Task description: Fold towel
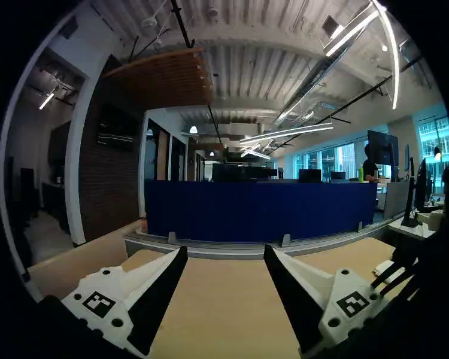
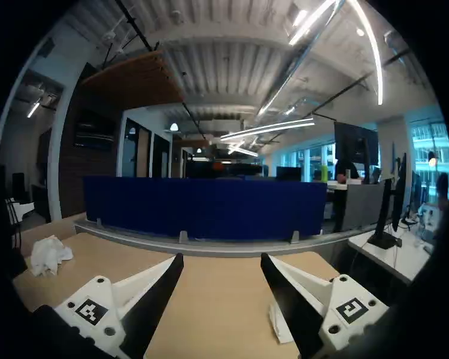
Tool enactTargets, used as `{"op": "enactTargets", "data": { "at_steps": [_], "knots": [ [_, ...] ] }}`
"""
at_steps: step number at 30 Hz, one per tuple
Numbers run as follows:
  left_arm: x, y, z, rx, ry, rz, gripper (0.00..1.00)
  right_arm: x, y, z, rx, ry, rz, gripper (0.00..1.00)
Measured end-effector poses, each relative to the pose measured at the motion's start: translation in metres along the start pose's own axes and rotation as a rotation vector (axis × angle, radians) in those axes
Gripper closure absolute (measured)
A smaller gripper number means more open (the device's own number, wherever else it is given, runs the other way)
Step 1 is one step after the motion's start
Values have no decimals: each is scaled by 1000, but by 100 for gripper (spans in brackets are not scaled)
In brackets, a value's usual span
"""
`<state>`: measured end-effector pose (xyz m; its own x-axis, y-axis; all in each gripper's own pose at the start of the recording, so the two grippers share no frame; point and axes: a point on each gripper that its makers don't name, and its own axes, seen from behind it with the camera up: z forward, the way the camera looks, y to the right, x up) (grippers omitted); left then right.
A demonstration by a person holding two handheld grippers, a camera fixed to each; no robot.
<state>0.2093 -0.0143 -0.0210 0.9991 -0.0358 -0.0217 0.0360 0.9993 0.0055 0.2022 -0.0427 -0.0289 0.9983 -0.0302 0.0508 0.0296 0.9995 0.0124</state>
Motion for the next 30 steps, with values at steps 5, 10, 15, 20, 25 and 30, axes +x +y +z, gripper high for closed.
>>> {"op": "enactTargets", "data": {
  "at_steps": [5,10,15,20,25,30],
  "knots": [
    [-4,-4,1,-5,16,-12,6,0,-11,3,3,-2,1,0],
    [-16,-9,3,-10,23,-9,6,0,-21,6,4,-6,4,0],
    [-36,-13,7,-12,32,18,6,-3,-32,9,14,-8,-1,0],
    [-63,-12,9,-13,26,57,6,-7,-38,11,26,-23,4,0],
    [-90,-7,7,-9,25,87,6,-14,-40,17,35,-47,9,0],
    [-115,4,4,-22,19,84,6,-24,-42,28,23,-64,5,0]
  ]
}}
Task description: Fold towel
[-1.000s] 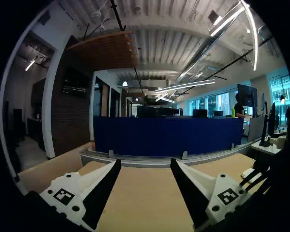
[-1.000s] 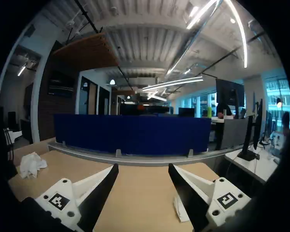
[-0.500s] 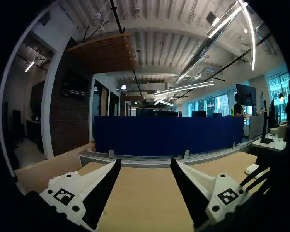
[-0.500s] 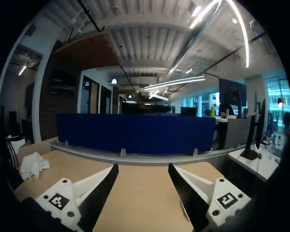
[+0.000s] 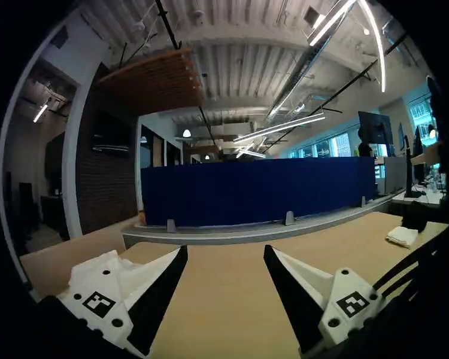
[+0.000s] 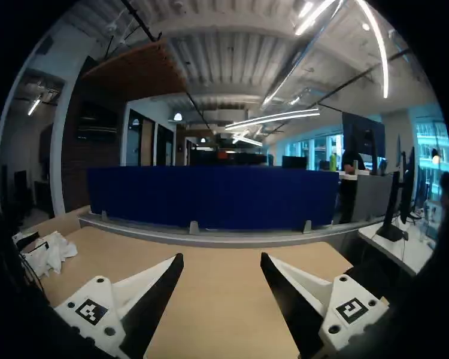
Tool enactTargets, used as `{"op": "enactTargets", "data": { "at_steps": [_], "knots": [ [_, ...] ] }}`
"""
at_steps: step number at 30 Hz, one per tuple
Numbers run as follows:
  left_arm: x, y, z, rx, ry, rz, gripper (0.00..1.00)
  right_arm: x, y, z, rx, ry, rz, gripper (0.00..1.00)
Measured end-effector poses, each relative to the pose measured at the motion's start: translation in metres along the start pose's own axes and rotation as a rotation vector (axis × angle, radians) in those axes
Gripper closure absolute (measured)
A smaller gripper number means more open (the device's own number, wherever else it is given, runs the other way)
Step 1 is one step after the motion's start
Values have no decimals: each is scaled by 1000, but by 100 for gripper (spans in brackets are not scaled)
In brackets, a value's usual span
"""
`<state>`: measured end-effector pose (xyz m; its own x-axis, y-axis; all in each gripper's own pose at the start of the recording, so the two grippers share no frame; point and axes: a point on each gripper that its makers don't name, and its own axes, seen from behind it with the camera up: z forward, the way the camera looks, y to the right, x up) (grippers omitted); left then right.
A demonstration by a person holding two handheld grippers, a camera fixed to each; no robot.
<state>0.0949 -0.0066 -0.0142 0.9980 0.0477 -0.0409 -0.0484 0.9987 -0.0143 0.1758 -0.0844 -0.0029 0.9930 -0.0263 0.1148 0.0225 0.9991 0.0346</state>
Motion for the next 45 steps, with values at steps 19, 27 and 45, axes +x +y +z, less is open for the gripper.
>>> {"op": "enactTargets", "data": {
  "at_steps": [19,27,45],
  "knots": [
    [-72,10,6,7,-4,-40,6,-29,-17,20,28,-2,-34,0],
    [-81,15,7,6,3,-22,6,-33,-20,25,42,-2,-40,0],
    [-95,12,9,12,-40,-49,6,-34,-3,26,32,6,-18,0]
  ]
}}
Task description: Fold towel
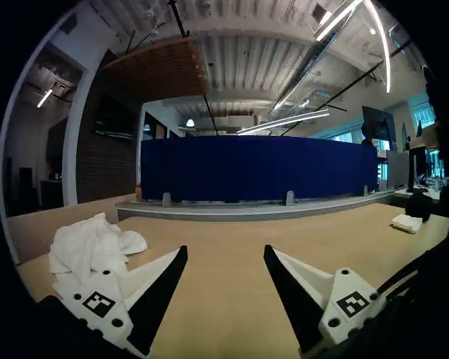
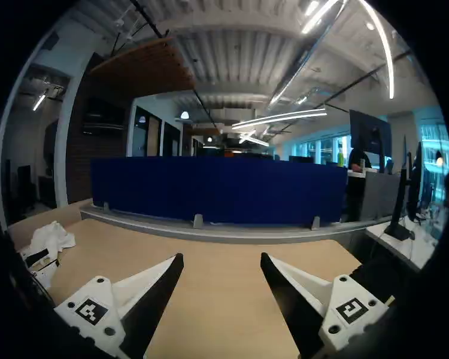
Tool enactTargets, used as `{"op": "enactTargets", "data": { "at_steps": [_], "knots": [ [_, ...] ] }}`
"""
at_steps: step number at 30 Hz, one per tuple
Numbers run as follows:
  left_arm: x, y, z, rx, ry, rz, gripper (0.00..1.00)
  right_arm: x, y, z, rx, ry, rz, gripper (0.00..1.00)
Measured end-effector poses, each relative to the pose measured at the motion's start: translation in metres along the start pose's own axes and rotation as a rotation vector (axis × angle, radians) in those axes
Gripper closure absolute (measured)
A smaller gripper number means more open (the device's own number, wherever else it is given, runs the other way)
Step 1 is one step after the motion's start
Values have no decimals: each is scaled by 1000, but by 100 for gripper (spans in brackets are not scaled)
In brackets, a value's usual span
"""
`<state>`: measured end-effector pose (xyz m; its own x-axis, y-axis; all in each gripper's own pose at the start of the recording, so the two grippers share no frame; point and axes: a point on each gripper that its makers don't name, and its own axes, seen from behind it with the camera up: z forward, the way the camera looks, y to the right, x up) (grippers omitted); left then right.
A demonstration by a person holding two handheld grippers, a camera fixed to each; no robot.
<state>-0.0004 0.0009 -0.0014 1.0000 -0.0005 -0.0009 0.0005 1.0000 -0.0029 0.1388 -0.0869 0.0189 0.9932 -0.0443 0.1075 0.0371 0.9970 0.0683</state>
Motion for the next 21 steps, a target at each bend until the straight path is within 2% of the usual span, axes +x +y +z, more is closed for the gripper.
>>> {"op": "enactTargets", "data": {
  "at_steps": [6,11,15,21],
  "knots": [
    [0,0,-1,0,-1,0,6,11,13,-4,-21,45,15,0],
    [0,1,-1,0,-1,0,6,11,22,-9,-24,83,56,0],
    [1,1,0,0,-1,1,6,0,30,-10,-29,96,82,0],
    [1,1,0,0,-1,0,6,-26,40,-11,-44,104,74,0]
  ]
}}
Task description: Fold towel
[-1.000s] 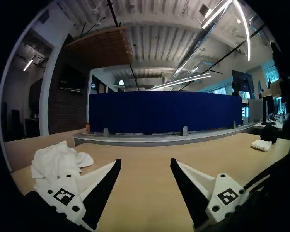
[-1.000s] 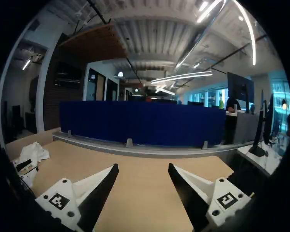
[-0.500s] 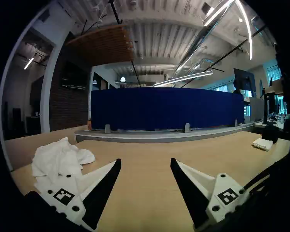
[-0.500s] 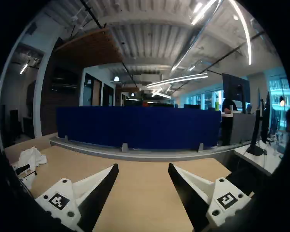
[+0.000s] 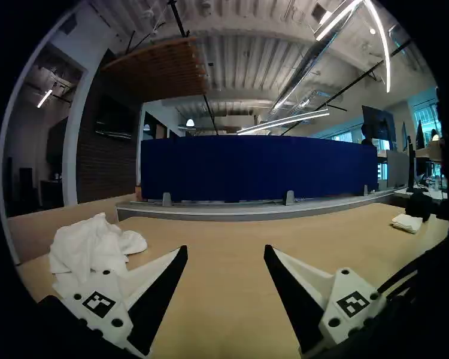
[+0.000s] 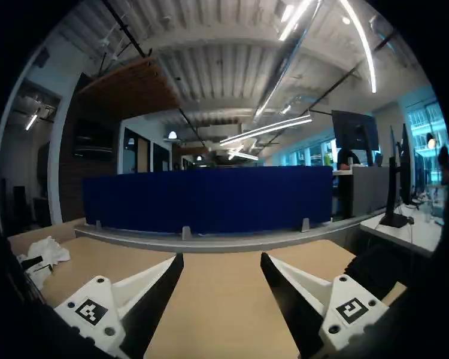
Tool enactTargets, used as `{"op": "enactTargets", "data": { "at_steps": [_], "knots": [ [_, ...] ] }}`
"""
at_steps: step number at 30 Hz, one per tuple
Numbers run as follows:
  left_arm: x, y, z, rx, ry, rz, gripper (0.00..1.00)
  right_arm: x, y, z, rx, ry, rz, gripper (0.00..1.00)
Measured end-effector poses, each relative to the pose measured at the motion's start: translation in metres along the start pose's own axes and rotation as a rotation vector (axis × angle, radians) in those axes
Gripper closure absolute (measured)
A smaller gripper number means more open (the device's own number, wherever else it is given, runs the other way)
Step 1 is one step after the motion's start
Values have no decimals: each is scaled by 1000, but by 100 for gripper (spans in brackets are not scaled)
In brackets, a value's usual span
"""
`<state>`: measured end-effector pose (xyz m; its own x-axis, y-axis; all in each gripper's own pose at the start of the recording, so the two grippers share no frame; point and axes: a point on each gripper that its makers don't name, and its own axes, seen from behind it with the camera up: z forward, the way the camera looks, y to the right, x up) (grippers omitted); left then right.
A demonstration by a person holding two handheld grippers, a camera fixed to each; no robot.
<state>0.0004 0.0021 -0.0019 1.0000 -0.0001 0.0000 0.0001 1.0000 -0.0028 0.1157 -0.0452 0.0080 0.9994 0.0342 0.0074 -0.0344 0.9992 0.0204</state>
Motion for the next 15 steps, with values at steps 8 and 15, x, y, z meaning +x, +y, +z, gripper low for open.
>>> {"op": "enactTargets", "data": {
  "at_steps": [8,15],
  "knots": [
    [0,0,0,0,0,0,5,-42,14,-2,-10,-10,-14,1],
    [0,0,-1,0,0,0,5,-78,32,-6,-23,-26,23,0]
  ]
}}
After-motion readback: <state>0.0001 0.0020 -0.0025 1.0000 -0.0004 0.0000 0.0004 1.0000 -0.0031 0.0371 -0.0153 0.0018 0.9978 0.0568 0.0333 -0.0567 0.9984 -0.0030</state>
